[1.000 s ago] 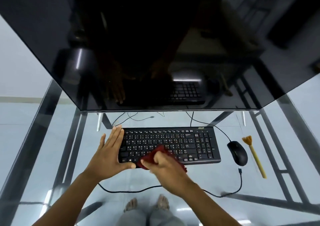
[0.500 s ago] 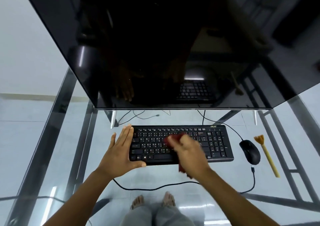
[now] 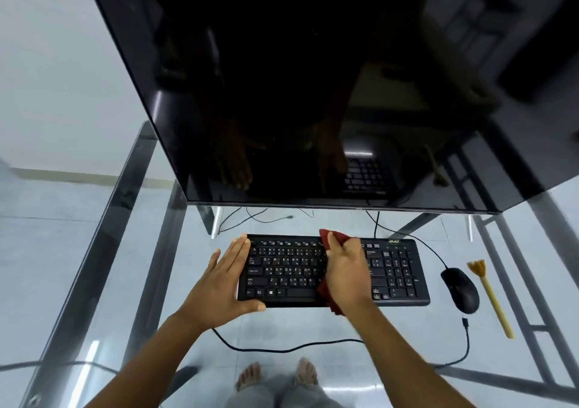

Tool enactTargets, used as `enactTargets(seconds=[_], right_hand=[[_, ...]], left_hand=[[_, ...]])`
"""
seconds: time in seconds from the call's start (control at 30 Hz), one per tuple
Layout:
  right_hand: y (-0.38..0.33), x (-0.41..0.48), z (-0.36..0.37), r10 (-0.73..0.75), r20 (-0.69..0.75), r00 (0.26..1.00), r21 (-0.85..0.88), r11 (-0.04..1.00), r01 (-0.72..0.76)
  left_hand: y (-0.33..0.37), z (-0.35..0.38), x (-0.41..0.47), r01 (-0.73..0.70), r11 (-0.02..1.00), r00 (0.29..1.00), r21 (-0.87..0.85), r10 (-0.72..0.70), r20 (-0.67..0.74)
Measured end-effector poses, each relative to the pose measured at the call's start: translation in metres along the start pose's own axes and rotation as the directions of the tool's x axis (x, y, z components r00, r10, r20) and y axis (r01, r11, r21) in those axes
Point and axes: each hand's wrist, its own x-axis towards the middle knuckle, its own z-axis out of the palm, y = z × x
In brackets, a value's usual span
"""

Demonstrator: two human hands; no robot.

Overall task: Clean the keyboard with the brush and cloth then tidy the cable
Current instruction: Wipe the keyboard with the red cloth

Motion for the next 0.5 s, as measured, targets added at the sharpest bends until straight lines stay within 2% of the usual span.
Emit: enactTargets(seconds=[0.03,0.07,0.1,0.17,0.2,0.23,0.27,0.3,0.37,0.43,0.5], right_hand=[[-0.009,-0.004,0.010,0.015,0.027,1.000,0.116,0.993,-0.018],[-0.020,-0.012,0.023,-0.084,0.104,0.991,0.054,0.995,0.078],[-0.031,-0.020,0.032,-0.233,0.156,0.960,-0.021,0.971,0.239],[-0.037,-0.022,0.031,-0.412,0.194,0.890,-0.025,0.905,0.424],[-0.035,-0.016,0.020,-0.411,0.171,0.895,-0.011,0.908,0.419],[-0.026,-0.008,0.012,-0.338,0.149,0.929,-0.036,0.937,0.346],[-0.013,0.003,0.008,-0.219,0.112,0.969,-0.071,0.971,0.227],[-0.006,0.012,0.003,-0.084,0.071,0.994,-0.036,0.996,0.087],[-0.004,0.015,0.006,-0.004,0.054,0.999,-0.047,0.999,0.006],[-0.031,0.002,0.016,-0.183,0.089,0.979,-0.015,0.983,0.185],[-0.052,-0.008,0.022,-0.434,0.138,0.890,-0.008,0.898,0.439]], left_hand=[[0.000,0.001,-0.001,-0.005,1.000,1.000,0.002,0.005,-0.001],[0.000,0.002,0.000,-0.007,1.000,1.000,0.003,0.007,-0.001],[0.001,0.002,0.000,-0.008,1.000,1.000,0.001,0.008,-0.001],[0.000,0.002,0.000,-0.009,1.000,1.000,-0.009,0.009,-0.003],[-0.001,0.001,0.000,-0.008,1.000,1.000,-0.012,0.008,-0.002],[-0.001,0.001,-0.001,-0.005,1.000,1.000,-0.014,0.005,0.000],[-0.002,0.001,-0.001,-0.004,1.000,1.000,-0.017,0.003,-0.003],[-0.001,0.001,-0.001,-0.005,1.000,1.000,-0.020,0.005,-0.008],[0.000,0.002,0.000,-0.010,0.999,1.000,-0.031,0.009,-0.016],[-0.001,0.003,0.001,0.005,0.996,1.000,-0.087,-0.007,-0.025],[-0.001,0.003,0.002,0.019,0.991,0.999,-0.135,-0.023,-0.025]])
